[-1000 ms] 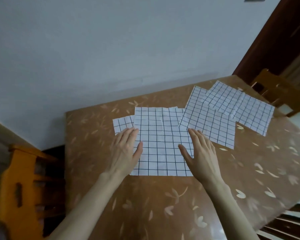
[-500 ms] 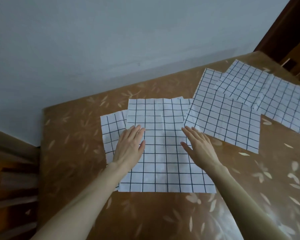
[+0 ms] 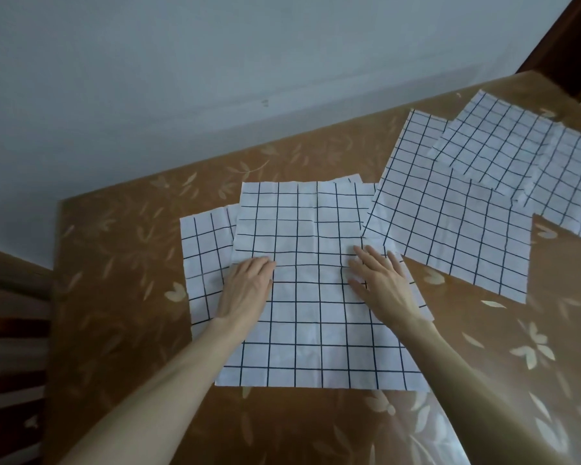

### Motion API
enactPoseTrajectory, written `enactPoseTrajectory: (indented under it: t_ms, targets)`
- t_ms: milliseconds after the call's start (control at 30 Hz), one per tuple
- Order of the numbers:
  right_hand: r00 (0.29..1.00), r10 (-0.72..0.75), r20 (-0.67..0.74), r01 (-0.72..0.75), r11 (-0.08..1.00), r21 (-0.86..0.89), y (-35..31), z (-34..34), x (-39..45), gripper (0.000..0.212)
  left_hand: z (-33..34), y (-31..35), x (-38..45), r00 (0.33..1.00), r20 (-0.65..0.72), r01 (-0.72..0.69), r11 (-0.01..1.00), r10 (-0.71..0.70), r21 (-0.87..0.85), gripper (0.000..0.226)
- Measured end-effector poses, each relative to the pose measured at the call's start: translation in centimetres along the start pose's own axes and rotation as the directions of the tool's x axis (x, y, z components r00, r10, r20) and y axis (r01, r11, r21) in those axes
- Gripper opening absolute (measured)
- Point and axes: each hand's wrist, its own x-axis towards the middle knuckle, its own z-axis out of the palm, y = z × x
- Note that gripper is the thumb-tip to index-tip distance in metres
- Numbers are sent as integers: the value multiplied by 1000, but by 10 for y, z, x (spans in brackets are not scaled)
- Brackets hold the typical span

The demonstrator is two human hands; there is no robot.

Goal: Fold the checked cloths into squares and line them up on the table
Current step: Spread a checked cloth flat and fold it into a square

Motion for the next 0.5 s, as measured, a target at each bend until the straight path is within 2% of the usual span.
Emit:
enactPoseTrajectory:
  t_ms: [67, 167, 333, 500]
  targets:
    - [992, -25, -128, 24, 1000, -5, 1, 5, 0, 15, -1, 3, 2, 999, -36, 19, 1000, -19, -5, 28]
    - [965, -53, -256, 53, 999, -9, 0, 6, 1, 8, -7, 4, 6, 998, -64, 29, 1000, -29, -4, 13]
    - [954, -85, -288, 99, 995, 33, -8, -16, -6, 8, -32, 6, 1, 996, -78, 47, 997, -52, -66, 9]
    - [950, -149, -274, 157, 988, 6, -29, -58, -15, 4, -86, 1, -19, 994, -101, 42, 997, -48, -66, 11]
